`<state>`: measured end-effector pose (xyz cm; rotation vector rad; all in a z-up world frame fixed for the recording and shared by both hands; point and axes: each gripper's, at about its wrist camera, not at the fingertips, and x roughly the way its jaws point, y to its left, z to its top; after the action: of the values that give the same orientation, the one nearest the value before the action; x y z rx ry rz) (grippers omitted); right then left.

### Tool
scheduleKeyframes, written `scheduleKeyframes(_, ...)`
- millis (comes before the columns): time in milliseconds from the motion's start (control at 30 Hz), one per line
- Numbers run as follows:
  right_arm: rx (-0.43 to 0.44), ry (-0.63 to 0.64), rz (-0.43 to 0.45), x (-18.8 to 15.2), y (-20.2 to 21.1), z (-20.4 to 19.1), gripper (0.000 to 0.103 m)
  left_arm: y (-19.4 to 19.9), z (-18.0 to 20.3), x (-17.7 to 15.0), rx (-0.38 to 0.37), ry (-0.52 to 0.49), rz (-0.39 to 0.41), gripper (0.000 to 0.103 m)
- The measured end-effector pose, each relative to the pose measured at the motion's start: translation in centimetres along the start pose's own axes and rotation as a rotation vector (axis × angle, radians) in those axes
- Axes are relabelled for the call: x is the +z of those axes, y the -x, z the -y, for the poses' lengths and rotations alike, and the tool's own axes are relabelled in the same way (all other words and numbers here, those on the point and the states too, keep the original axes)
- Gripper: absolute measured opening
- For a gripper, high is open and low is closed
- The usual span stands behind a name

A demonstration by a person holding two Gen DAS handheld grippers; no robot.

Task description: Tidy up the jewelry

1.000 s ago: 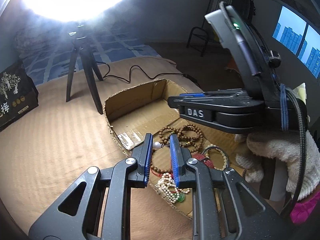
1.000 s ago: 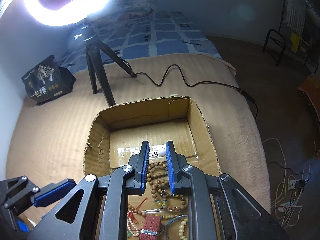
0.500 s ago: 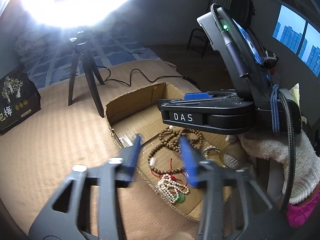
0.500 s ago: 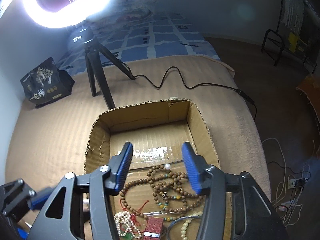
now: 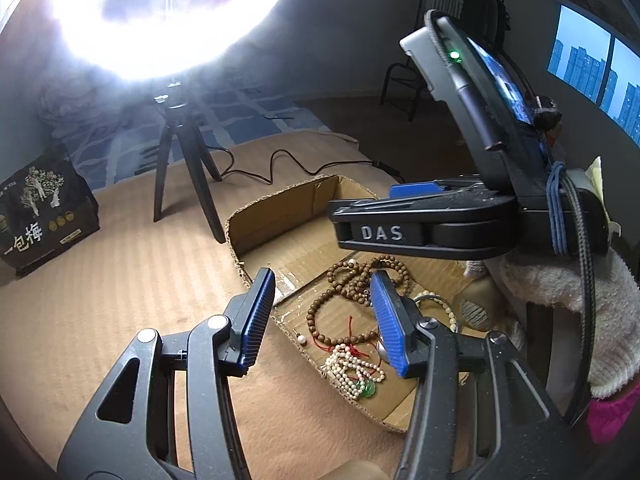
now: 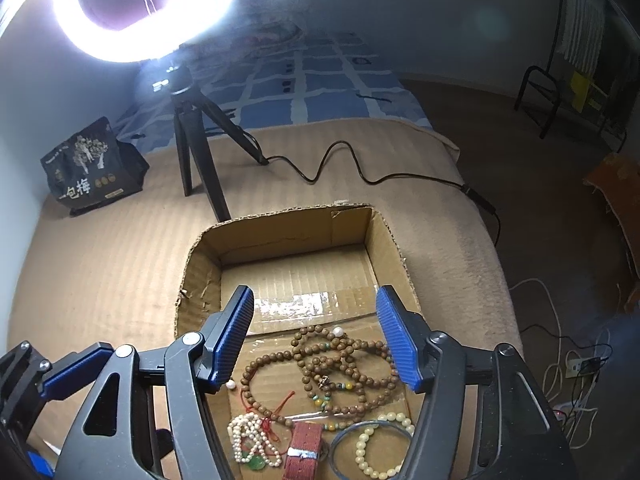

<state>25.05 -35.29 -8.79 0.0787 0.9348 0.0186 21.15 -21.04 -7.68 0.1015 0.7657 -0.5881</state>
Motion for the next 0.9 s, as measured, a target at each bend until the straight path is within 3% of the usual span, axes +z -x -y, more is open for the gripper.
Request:
scheduleKeyframes(600, -0.003, 0.057, 0.090, -2.7, 8.5, -3.3, 0.064, 9.4, 0.0, -1.2, 0.039, 0.004, 0.103, 0.051)
scheduleKeyframes(733, -0.004, 0.072, 0.123, -3.9, 10.9, -4.1, 0.071, 11.8, 0.1, -2.0, 0.045, 0.007, 0.114, 0.051)
scheduleKeyframes(900, 0.023, 0.070, 0.161, -5.7, 13.9, -4.9, 0.071, 15.1, 0.6, -3.4, 0.068, -0.009, 0.135, 0.051)
